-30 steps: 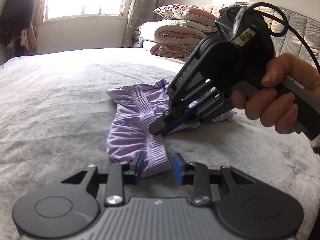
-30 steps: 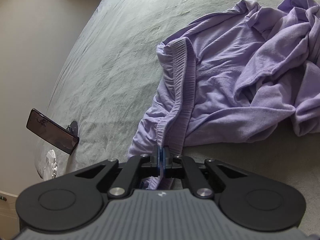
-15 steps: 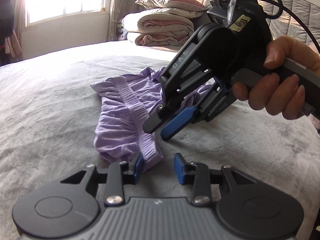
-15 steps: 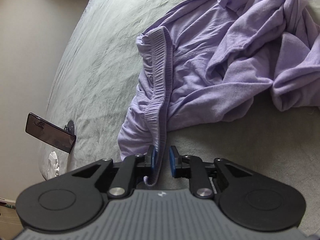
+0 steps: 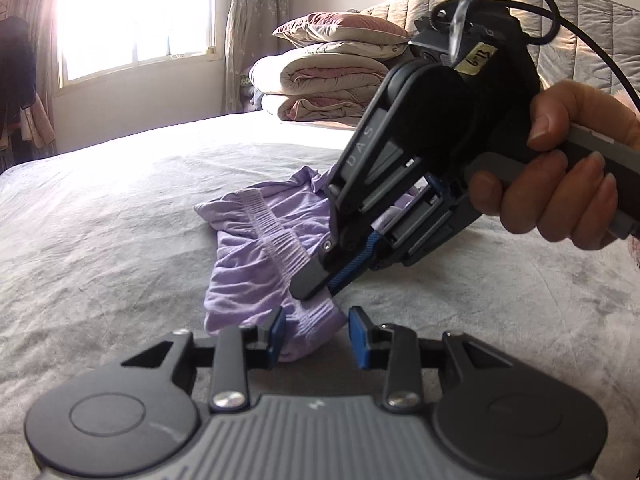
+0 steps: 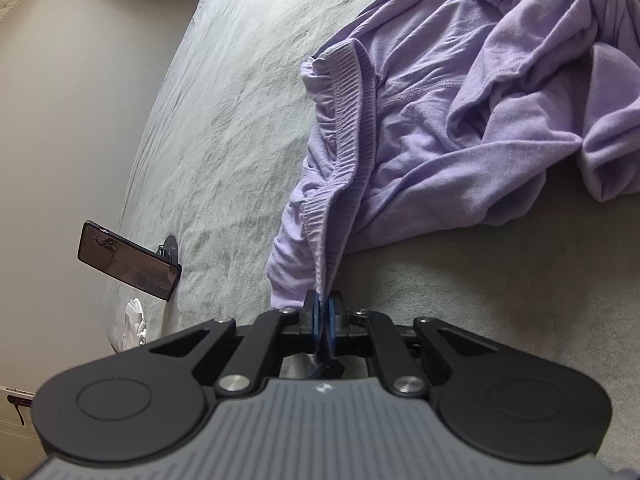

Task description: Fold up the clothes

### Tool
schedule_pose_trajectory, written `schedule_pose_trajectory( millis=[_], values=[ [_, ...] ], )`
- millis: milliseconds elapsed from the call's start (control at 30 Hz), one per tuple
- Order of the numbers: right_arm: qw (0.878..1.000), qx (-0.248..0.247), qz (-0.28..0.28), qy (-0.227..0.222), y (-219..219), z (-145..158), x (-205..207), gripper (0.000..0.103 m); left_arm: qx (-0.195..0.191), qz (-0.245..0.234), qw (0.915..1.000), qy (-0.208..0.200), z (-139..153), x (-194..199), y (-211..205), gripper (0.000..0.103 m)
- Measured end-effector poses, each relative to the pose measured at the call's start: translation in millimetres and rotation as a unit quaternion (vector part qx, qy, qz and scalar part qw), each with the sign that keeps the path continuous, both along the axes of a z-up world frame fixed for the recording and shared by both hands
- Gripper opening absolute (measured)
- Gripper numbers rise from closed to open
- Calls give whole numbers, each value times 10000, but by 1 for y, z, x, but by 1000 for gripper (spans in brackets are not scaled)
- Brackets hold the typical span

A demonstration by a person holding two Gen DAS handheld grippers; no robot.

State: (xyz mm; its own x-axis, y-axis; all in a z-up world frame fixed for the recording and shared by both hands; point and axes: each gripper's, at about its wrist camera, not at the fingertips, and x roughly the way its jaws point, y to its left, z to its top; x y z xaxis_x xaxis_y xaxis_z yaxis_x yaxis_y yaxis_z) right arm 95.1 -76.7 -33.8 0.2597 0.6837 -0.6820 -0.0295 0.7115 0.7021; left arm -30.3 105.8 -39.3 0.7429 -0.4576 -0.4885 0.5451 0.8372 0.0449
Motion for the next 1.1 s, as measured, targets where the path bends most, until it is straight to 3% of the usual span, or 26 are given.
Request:
schedule_pose_trajectory(
  millis=[267, 300, 400, 600, 667, 767, 933, 1100],
  values=[
    [9998, 54, 158, 77, 14, 27, 11, 8, 247, 275, 9981, -486, 2, 1, -7, 35],
    [9998, 84, 169, 96, 16, 29, 13, 8, 272, 355, 9976, -522, 2, 2, -7, 33],
    [9994, 140, 297, 77, 23, 34, 16, 9, 214, 615, 9969, -449, 1, 10, -4, 9],
    [9996, 54, 252, -102, 24, 36, 29, 17, -389, 983, 9943, -167, 7, 19, 14, 2],
    [9997, -76, 107, -224, 17, 36, 37, 20, -592, 1062, 9925, -82, 6, 18, 22, 2],
    [9982, -343, -181, -454, 6, 36, 49, 37, -772, 1112, 9908, 6, 6, 19, 30, 2],
    [9929, -735, -461, -812, 3, 32, 70, 37, -980, 1185, 9880, 148, 1, 24, 37, 2],
    [9816, -1417, -222, -1260, 13, 26, 86, 38, -1091, 1238, 9860, 228, -2, 27, 42, 2]
  ],
)
